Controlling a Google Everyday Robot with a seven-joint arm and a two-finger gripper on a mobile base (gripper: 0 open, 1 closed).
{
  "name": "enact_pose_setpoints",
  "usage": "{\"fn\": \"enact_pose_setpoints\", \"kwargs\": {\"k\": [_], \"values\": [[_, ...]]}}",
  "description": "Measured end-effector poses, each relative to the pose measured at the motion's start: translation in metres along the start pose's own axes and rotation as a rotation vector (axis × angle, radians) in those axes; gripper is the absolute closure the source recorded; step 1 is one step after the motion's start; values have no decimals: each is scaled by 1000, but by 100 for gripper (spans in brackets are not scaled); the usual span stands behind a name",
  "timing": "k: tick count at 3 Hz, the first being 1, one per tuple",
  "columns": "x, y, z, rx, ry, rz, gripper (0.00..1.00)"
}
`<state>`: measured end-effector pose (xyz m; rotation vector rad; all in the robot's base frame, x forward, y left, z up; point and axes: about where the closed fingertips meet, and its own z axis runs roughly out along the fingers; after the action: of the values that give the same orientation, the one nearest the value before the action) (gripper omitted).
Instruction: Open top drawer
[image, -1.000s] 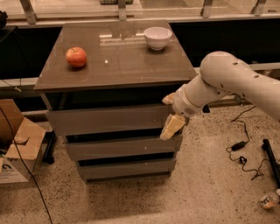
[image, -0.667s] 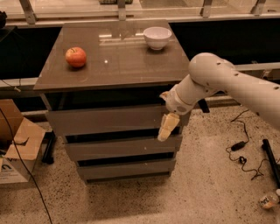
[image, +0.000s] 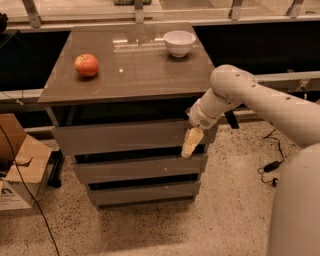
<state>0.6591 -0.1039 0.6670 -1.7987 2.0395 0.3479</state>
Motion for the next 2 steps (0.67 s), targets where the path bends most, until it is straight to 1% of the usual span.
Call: {"fn": "enact_pose_setpoints", "kwargs": {"k": [1, 2], "values": [[5, -4, 1, -45, 47, -27, 18], [5, 14, -7, -112, 102, -94, 41]]}}
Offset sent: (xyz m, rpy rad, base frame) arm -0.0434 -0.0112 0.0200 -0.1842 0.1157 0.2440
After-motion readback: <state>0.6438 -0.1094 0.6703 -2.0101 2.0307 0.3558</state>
